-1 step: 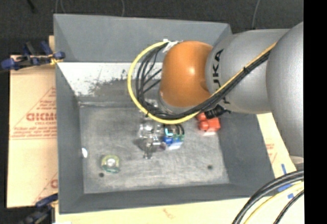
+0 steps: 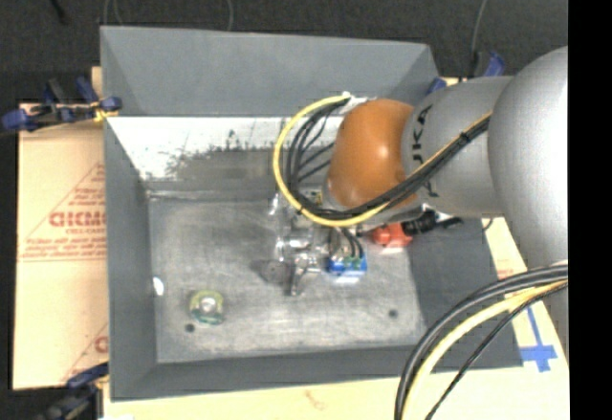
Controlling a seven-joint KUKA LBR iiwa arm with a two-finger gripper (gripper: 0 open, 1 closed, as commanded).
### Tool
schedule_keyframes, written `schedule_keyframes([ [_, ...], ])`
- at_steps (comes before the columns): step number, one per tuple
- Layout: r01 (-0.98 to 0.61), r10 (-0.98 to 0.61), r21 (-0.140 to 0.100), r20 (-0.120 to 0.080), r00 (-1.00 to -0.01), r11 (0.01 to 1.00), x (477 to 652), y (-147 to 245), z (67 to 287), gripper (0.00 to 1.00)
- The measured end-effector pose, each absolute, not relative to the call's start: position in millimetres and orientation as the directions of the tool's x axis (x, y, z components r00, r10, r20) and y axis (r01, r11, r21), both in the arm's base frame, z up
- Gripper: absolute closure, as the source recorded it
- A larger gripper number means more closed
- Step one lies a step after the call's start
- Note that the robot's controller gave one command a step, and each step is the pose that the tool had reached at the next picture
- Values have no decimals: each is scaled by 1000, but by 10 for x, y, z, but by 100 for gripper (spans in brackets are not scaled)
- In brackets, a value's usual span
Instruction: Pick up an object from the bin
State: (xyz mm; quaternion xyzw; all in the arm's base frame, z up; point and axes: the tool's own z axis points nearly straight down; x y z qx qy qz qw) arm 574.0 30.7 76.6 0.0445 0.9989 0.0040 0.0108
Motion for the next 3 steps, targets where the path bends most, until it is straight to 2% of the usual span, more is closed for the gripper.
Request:
schedule_keyframes([
  [1,88,88,7,-32,-996,996,5771,304,817,100],
  [2,53,53,-1,-8,-999,999,5774,292,1858,100],
  [3,-29,-29,-1,-5,-1000,1000,5850,342,2279,100],
])
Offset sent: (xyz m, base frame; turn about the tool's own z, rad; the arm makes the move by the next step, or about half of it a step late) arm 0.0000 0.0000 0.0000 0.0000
